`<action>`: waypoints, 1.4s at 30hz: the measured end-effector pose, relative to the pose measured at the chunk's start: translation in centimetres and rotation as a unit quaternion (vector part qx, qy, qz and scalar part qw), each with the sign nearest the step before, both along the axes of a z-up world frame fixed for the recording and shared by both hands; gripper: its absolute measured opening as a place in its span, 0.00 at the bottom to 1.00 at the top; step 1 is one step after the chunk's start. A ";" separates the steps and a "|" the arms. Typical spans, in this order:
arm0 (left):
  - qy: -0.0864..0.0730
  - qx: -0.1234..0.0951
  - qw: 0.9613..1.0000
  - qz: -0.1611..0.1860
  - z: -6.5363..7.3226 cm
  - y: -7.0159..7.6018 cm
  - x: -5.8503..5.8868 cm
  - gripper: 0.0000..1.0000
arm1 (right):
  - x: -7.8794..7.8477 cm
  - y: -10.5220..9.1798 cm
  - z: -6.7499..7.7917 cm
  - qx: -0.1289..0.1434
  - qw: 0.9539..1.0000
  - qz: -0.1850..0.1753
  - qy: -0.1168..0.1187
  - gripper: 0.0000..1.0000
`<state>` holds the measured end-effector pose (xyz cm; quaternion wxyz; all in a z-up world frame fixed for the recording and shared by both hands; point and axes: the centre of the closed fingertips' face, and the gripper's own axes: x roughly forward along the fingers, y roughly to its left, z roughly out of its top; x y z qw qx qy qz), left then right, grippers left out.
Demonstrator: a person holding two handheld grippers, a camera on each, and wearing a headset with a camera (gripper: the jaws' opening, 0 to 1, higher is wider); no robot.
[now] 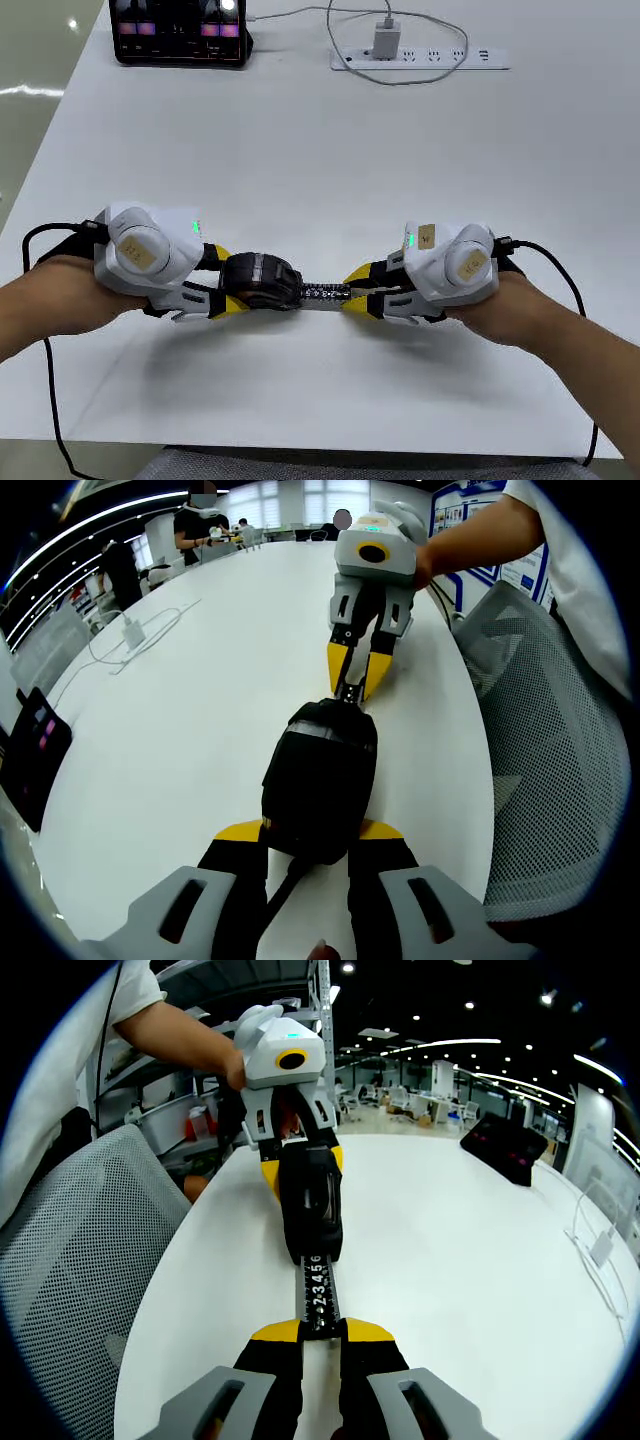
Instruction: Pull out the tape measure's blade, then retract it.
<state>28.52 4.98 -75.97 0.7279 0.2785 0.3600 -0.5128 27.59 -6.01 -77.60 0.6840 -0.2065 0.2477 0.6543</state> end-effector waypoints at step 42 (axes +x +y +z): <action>-0.002 -0.001 1.000 -0.002 0.2 -0.1 -0.2 0.25 | 0.2 -5.5 0.1 -0.031 0.999 -0.010 -0.007 0.09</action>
